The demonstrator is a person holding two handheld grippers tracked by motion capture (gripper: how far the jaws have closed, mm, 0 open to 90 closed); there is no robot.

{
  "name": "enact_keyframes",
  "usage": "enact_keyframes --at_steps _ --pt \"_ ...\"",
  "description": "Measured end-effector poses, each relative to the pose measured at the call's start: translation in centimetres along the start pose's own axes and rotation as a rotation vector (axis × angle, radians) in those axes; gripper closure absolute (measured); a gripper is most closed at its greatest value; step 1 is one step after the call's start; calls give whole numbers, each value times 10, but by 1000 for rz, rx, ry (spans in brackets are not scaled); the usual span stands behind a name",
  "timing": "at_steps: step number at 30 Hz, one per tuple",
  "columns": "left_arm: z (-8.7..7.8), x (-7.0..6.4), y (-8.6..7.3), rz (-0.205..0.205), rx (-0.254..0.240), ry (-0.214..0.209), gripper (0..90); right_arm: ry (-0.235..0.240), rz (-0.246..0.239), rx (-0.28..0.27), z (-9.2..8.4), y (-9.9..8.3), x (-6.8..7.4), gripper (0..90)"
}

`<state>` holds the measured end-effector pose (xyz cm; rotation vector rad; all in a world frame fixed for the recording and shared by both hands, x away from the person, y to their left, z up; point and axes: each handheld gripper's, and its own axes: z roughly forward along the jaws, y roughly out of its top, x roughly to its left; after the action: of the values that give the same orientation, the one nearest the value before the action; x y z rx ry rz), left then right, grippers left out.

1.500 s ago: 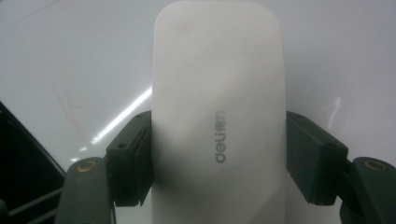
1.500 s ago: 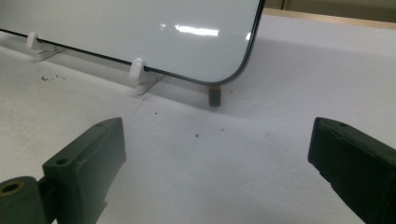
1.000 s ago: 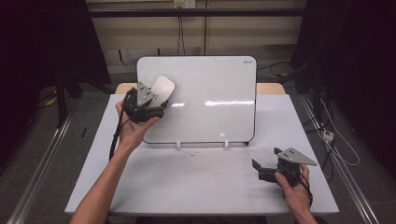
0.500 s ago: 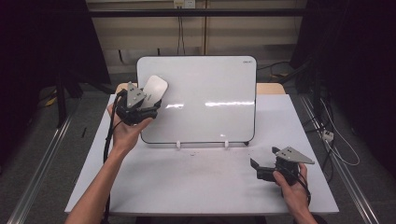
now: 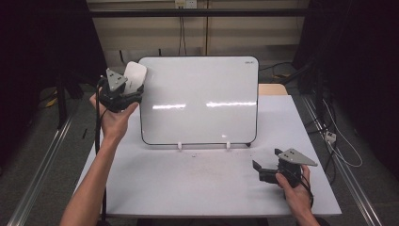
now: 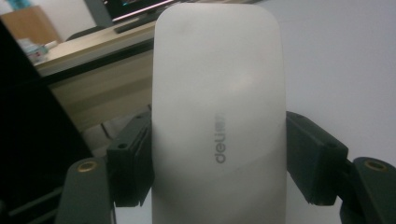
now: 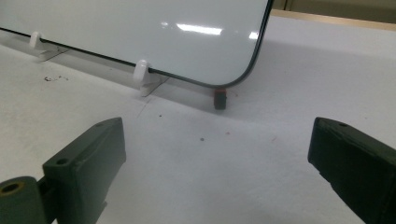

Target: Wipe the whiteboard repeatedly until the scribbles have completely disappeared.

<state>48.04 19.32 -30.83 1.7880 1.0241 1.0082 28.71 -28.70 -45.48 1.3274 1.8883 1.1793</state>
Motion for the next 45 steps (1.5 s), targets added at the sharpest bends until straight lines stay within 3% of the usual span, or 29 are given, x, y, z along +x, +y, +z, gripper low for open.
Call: enact_keyframes --at_steps 2,5,7,15,18,25,28,33,38,43,45 --pt "7 5 2 -6 13 26 312 0 1 -1 0 0 0 42" --pt "15 4 4 25 31 50 313 2 3 2 0 0 0 42" --pt "18 -2 6 58 37 63 313 1 4 2 0 0 0 43" --pt "28 -29 6 232 87 185 313 2 5 -1 -1 -1 -1 42" --pt "28 -37 3 283 105 191 313 -2 8 -1 -2 -1 -1 43" --pt "22 -44 -19 318 144 136 313 1 2 -1 -1 -1 -1 43" --pt "14 -45 -28 323 155 93 313 -1 2 1 -1 0 0 43" --pt "3 -36 -33 217 115 5 313 0 1 2 1 0 0 43" --pt "-12 -22 -26 101 34 -26 313 -1 2 3 1 0 0 43" --pt "-20 -20 -29 86 20 -48 313 -2 0 -1 -1 0 0 43" --pt "-22 -23 -33 103 22 -50 313 -5 2 -2 -2 0 0 43"
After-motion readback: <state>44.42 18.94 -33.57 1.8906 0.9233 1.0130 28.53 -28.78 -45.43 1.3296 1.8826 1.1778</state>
